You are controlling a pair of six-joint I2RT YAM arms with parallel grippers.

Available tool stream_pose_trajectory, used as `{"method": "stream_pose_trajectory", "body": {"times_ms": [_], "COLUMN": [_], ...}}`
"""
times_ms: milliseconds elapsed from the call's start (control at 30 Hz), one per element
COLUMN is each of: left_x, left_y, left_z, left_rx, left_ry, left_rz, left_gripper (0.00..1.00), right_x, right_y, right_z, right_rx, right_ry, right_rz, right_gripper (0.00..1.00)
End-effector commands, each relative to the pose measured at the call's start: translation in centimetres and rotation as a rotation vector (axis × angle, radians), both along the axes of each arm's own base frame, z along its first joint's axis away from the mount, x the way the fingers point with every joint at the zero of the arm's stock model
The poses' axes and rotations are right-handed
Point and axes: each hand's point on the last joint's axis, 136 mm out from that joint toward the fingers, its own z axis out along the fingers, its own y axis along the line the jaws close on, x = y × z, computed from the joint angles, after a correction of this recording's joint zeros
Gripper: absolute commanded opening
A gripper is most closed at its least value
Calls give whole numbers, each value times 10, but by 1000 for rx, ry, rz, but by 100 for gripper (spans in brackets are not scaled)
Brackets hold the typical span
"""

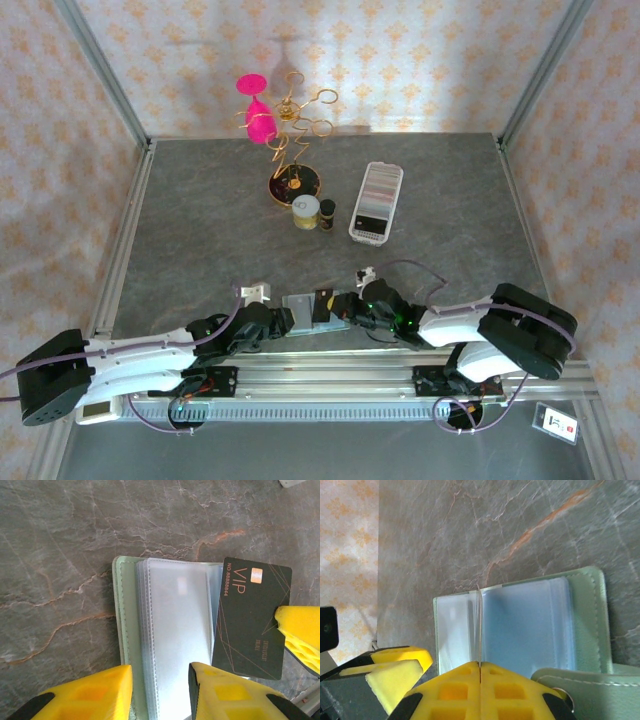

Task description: Put the credit cards into the card holder

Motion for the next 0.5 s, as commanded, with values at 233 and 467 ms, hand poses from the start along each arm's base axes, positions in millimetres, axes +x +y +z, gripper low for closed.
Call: {"method": "stream_pose_trajectory", "body": {"times_ms": [233, 467], "left_x": [-3, -4], "left_y": [5, 4], "left_z": [-13, -16], "left_rx": [14, 19], "left_ry": [24, 28], "left_rz": [13, 7], "left_gripper": [34, 32], "right_x": [-13, -17], "right_y": [7, 11], "right_z": [-9, -19], "right_rx": [-11, -82], "right_ry": [29, 48], "right_rz": [49, 99], "right_gripper": [0, 0]}}
